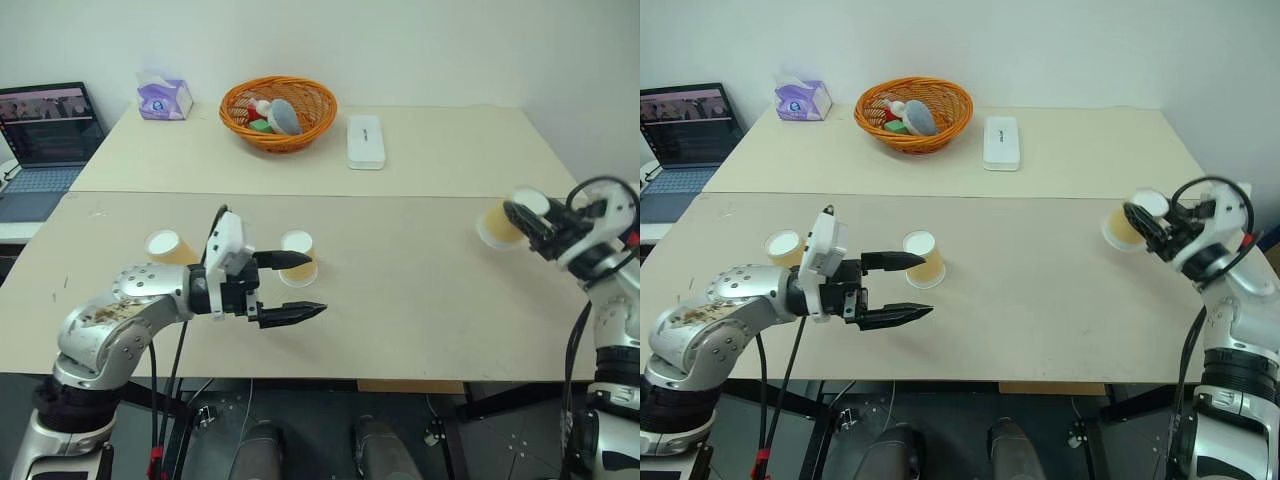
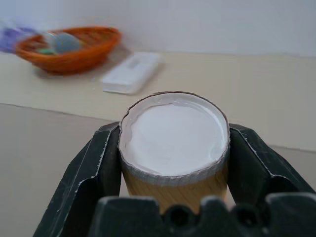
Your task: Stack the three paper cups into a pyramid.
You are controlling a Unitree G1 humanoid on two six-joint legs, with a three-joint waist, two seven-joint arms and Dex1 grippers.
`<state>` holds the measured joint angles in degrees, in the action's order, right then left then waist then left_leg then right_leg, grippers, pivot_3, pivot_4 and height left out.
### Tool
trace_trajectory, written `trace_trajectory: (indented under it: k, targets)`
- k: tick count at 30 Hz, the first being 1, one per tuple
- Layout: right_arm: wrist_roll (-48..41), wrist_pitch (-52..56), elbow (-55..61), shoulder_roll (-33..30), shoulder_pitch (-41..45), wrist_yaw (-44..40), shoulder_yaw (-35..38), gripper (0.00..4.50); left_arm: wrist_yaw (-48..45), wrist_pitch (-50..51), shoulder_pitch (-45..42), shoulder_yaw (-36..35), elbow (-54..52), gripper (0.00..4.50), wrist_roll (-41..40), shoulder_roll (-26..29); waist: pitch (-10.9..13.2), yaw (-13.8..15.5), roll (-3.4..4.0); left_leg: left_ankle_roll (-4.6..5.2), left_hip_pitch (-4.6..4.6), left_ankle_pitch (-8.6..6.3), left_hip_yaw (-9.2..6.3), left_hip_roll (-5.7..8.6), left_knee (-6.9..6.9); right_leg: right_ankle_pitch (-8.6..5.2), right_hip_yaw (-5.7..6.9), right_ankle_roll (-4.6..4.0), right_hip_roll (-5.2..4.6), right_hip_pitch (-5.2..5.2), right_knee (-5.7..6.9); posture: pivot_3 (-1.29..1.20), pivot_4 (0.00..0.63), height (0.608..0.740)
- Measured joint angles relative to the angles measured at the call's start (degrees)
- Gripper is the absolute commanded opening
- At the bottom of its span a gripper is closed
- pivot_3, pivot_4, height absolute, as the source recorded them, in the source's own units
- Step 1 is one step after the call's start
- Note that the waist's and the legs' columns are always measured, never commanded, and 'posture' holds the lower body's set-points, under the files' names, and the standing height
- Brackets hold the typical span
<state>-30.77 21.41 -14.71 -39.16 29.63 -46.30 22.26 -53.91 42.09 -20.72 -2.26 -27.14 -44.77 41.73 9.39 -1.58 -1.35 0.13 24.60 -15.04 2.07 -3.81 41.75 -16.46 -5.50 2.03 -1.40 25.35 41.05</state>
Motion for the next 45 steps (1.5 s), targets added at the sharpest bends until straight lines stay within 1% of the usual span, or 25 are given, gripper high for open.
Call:
trace_trajectory:
  k: [2,4,7,14,19,22,25,29,33,37,45]
  targets:
    - [-3.5,4.8,4.8,-0.1,1.2,-4.0,-3.1,2.91,0.3,0.4,0.2,-1.2,-0.1,4.50,-0.5,0.7,0.0,-0.1,0.00,0.00,0.00,0.00,-0.02,-0.02,0.00,0.00,0.02,0.00,0.01,-0.01,-0.01,0.00,0.150,0.675]
    - [-5.5,9.4,8.3,-1.0,2.9,-9.4,-8.4,2.91,0.8,0.4,0.5,-2.4,-0.4,4.50,-0.6,1.2,0.0,-0.1,0.00,0.00,-0.01,0.00,-0.04,-0.01,0.00,0.00,0.06,0.00,0.00,-0.04,-0.03,0.00,0.150,0.675]
    - [-5.3,11.7,7.7,-0.8,5.6,-13.7,-13.6,2.91,1.5,0.4,1.5,-3.5,-1.4,4.50,-0.7,1.6,0.0,0.3,-0.01,0.00,0.00,0.00,-0.03,0.03,0.02,0.00,0.06,0.00,-0.04,-0.05,-0.06,0.00,0.150,0.675]
    - [-0.7,9.9,-0.1,4.0,13.3,-20.4,-23.1,2.91,2.9,0.7,3.6,-5.4,-2.7,4.50,-1.8,2.3,0.0,0.6,-0.01,0.00,0.03,0.00,-0.03,0.00,0.01,0.01,0.08,-0.02,-0.02,0.02,-0.07,0.00,0.150,0.675]
    - [4.8,4.4,-7.9,6.9,16.7,-26.1,-28.0,2.91,4.4,0.8,5.4,-6.6,-4.4,4.50,-2.6,3.2,0.0,0.7,-0.01,0.00,0.04,0.00,-0.03,0.01,0.01,0.01,0.09,-0.02,-0.04,0.02,-0.07,0.00,0.150,0.675]
    - [7.1,1.6,-11.8,8.7,17.6,-27.6,-28.8,2.91,5.1,0.8,6.4,-7.2,-5.4,4.50,-2.8,3.8,0.0,0.7,-0.01,0.00,0.04,0.00,-0.03,0.00,0.01,0.01,0.09,-0.03,-0.04,0.03,-0.06,0.00,0.150,0.675]
    - [7.9,0.3,-13.4,9.7,17.8,-28.7,-29.0,2.91,5.8,1.0,8.5,-9.3,-5.7,4.50,-3.2,4.6,0.0,0.6,0.00,0.00,0.06,0.00,-0.03,-0.01,0.01,0.01,0.08,-0.03,-0.04,0.07,-0.04,0.00,0.150,0.675]
    - [8.9,-1.5,-15.6,11.0,19.5,-29.0,-28.7,2.91,5.6,0.9,12.9,-12.8,-4.7,4.50,-3.1,5.9,0.0,0.3,0.01,0.00,0.04,0.00,-0.01,-0.03,0.00,0.02,0.08,-0.04,-0.02,0.11,0.00,0.00,0.150,0.675]
    - [9.5,-2.9,-17.5,12.1,20.3,-29.0,-28.4,2.91,5.5,0.5,16.4,-14.3,-3.3,4.50,-2.2,6.3,0.0,0.2,0.02,0.00,0.06,0.00,-0.01,-0.02,0.01,0.01,0.09,-0.04,-0.03,0.12,-0.01,0.00,0.150,0.675]
    - [9.9,-3.6,-18.0,13.5,20.5,-29.0,-28.4,2.91,5.6,0.2,16.9,-14.3,-3.0,4.50,-1.7,6.2,0.0,0.5,0.02,-0.01,0.07,0.00,-0.01,-0.02,0.01,0.02,0.09,-0.05,-0.04,0.13,-0.01,0.00,0.150,0.675]
    - [10.8,-4.8,-18.9,13.9,21.1,-28.8,-28.4,2.91,5.6,-0.4,15.2,-12.5,-2.0,4.50,-0.5,5.7,0.0,0.5,0.02,-0.01,0.08,0.00,-0.01,-0.02,0.01,0.02,0.09,-0.05,-0.03,0.14,-0.01,0.00,0.150,0.675]
